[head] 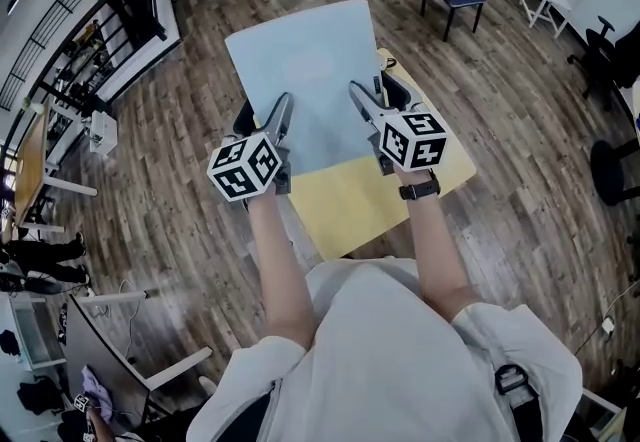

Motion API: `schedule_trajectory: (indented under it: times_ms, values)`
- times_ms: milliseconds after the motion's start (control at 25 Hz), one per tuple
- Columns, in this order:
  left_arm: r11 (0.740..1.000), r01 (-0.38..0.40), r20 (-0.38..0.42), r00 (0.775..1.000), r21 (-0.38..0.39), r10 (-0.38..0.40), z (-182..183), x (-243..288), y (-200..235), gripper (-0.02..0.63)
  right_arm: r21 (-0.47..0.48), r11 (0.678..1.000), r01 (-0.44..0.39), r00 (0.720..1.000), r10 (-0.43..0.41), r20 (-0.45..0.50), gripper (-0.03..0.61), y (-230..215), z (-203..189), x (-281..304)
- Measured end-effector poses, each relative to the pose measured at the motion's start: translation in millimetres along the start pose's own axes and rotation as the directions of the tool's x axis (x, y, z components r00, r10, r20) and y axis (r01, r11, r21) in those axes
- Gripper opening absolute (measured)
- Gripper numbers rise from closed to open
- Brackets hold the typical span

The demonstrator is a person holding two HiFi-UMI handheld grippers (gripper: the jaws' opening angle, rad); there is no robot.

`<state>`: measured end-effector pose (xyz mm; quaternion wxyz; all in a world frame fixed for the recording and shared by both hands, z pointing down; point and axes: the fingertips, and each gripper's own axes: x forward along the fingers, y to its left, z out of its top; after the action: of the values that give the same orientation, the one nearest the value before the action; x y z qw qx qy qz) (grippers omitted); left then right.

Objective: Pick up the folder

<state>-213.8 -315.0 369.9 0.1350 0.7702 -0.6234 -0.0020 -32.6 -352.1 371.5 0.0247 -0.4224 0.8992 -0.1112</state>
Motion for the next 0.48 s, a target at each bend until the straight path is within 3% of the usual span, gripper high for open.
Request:
schedule_trajectory:
  times_ms: [480]
  values:
    - [0.998,0.015,0.158,0.987,0.067,-0.025,65,-24,-26,0.331,-0.070,0.998,-0.006,0.991,0.015,0.135,0.272,19,69,-23]
